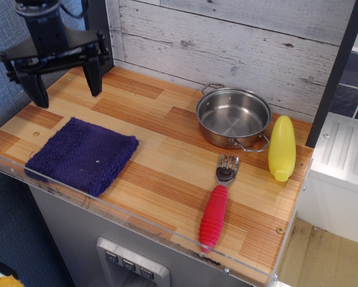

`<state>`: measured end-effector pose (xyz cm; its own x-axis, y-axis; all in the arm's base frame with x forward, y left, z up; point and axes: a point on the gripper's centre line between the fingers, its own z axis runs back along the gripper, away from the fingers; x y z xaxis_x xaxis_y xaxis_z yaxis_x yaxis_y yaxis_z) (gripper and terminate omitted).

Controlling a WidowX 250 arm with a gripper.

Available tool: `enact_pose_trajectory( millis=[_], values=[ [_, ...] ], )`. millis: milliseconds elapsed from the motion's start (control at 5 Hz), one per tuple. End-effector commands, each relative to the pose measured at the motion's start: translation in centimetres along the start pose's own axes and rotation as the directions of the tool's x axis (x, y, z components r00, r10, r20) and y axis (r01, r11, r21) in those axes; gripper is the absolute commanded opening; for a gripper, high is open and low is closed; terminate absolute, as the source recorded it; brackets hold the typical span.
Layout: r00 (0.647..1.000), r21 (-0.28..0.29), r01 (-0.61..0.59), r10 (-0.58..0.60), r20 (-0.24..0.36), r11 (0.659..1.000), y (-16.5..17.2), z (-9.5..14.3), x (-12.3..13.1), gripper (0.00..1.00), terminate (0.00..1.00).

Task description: Pick up the pot and place it on the purple cloth

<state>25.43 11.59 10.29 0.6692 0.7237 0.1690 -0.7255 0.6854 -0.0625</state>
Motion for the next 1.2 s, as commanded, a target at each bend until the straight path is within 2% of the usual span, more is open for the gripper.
enact_pose_trajectory(
  millis=[0,200,400,600,1000],
  values=[
    [0.999,-0.138,0.002,0.003,0.040,0.990,-7.4,0.6,-0.4,1.00,0.00],
    [0.999,-0.195,0.015,-0.006,0.042,0.981,-9.4,0.3,-1.0,1.00,0.00],
    [0.998,-0.220,0.009,0.005,0.062,0.976,-11.5,-0.8,-1.3,1.00,0.00],
    [0.999,-0.236,0.001,0.007,0.034,0.972,-13.2,-2.9,-0.9,1.00,0.00],
    [0.999,-0.213,0.029,-0.025,0.022,0.977,-16.2,-6.1,-0.4,1.00,0.00]
  ],
)
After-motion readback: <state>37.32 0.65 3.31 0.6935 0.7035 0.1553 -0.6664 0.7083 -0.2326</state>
